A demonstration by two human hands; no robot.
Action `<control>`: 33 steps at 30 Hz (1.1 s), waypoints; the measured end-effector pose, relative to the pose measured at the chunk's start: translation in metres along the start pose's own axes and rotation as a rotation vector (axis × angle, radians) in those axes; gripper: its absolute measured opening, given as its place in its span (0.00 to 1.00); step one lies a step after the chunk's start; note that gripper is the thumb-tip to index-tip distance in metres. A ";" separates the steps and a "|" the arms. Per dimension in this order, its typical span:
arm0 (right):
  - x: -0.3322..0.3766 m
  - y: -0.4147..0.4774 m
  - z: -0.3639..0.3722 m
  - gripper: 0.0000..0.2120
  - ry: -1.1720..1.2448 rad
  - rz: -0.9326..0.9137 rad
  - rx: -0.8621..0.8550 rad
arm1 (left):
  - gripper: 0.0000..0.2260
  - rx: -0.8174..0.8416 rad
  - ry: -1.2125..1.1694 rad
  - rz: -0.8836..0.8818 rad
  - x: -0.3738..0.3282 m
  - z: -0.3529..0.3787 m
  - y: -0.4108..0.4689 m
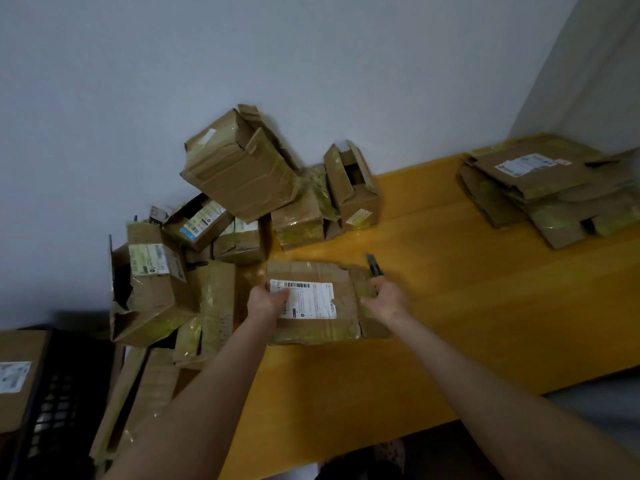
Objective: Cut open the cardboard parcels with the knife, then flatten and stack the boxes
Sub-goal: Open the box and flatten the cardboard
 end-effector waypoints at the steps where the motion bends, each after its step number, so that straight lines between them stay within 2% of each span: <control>1: -0.002 0.000 0.001 0.22 -0.053 -0.032 -0.026 | 0.13 -0.002 0.028 -0.004 0.005 0.009 -0.001; 4: -0.002 -0.004 0.006 0.19 -0.248 -0.147 -0.073 | 0.22 0.009 0.323 0.050 0.011 0.024 -0.001; 6: 0.001 -0.006 0.011 0.22 -0.344 -0.236 -0.093 | 0.30 0.007 0.545 0.082 0.018 0.023 0.000; 8: 0.005 -0.008 0.019 0.27 -0.437 -0.330 -0.103 | 0.35 0.000 0.651 0.119 0.026 0.021 0.000; 10: 0.010 -0.005 0.029 0.31 -0.536 -0.413 -0.101 | 0.34 -0.038 0.735 0.258 0.026 0.025 -0.002; 12: 0.014 0.000 0.036 0.31 -0.624 -0.464 -0.105 | 0.30 -0.054 0.791 0.494 0.016 0.038 -0.008; 15: 0.017 0.014 0.044 0.31 -0.712 -0.506 -0.112 | 0.28 0.076 0.919 0.713 0.012 0.069 -0.016; 21: 0.007 0.038 0.079 0.29 -0.817 -0.563 -0.038 | 0.26 0.246 1.152 0.664 0.053 0.098 0.007; 28: -0.008 0.050 0.101 0.30 -0.778 -0.560 -0.142 | 0.27 0.130 1.148 0.750 0.077 0.104 0.021; 33: -0.008 0.052 0.102 0.29 -0.781 -0.577 -0.191 | 0.27 0.112 1.131 0.796 0.076 0.104 0.020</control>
Point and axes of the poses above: each hand's wrist, its own y-axis towards the middle knuckle, its own z-axis out of the palm, x = y × z, the point moved 7 cm from there along y, towards the middle knuckle, and after that the axes turned 8 degrees about z, right-handed, at the moved point
